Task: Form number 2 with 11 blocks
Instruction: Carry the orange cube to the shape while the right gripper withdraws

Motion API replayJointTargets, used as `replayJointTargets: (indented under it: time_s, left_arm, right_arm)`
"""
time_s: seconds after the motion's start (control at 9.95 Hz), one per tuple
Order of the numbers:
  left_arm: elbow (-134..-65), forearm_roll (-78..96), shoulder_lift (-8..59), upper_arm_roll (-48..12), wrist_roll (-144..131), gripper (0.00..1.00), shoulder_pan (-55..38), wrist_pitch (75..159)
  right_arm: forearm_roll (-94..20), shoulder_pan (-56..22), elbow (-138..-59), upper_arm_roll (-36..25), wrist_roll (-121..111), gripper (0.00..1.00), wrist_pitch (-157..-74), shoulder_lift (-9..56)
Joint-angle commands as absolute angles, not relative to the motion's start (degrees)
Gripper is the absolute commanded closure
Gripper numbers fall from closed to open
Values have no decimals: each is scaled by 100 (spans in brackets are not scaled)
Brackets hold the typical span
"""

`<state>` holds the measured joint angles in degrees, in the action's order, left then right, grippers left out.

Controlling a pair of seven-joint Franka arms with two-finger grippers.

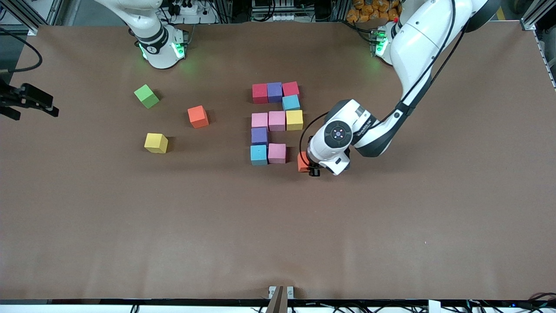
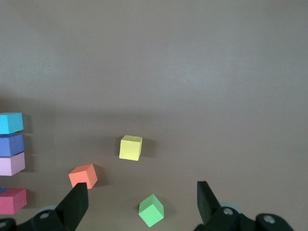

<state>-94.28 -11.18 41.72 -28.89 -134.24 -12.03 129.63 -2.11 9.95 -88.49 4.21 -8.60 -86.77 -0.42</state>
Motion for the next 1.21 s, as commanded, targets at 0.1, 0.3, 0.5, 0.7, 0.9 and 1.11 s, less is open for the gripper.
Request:
replayJointTargets:
  time_s: [0.1, 0.3, 0.5, 0.7, 0.9, 1.11]
  left_arm:
    - [-9158, -1046, 4350, -2769, -13667, 100, -1485, 12814]
    - [-9167, -1046, 4412, -2760, -13763, 100, -1564, 12814]
    - [-9176, -1046, 4430, -2760, -13860, 100, -1617, 12806]
    - [-9193, -1037, 4430, -2760, -13904, 100, -1696, 12744]
    - [-9211, -1037, 4430, -2760, -13992, 100, -1767, 12709]
    - [-9202, -1046, 4438, -2760, -13992, 100, -1767, 12709]
  right_arm:
    - [-282, 1310, -8657, 439, -852, 0, -8245, -53]
    - [-281, 1301, -8378, 457, -801, 0, -8105, -53]
    - [-238, 1336, -8254, 405, -817, 0, -7682, -53]
    - [-176, 1511, -8095, 413, -800, 0, -7734, -44]
    - [-219, 1503, -8103, 431, -791, 0, -7892, -35]
    - [-255, 1450, -8199, 439, -791, 0, -8199, 52]
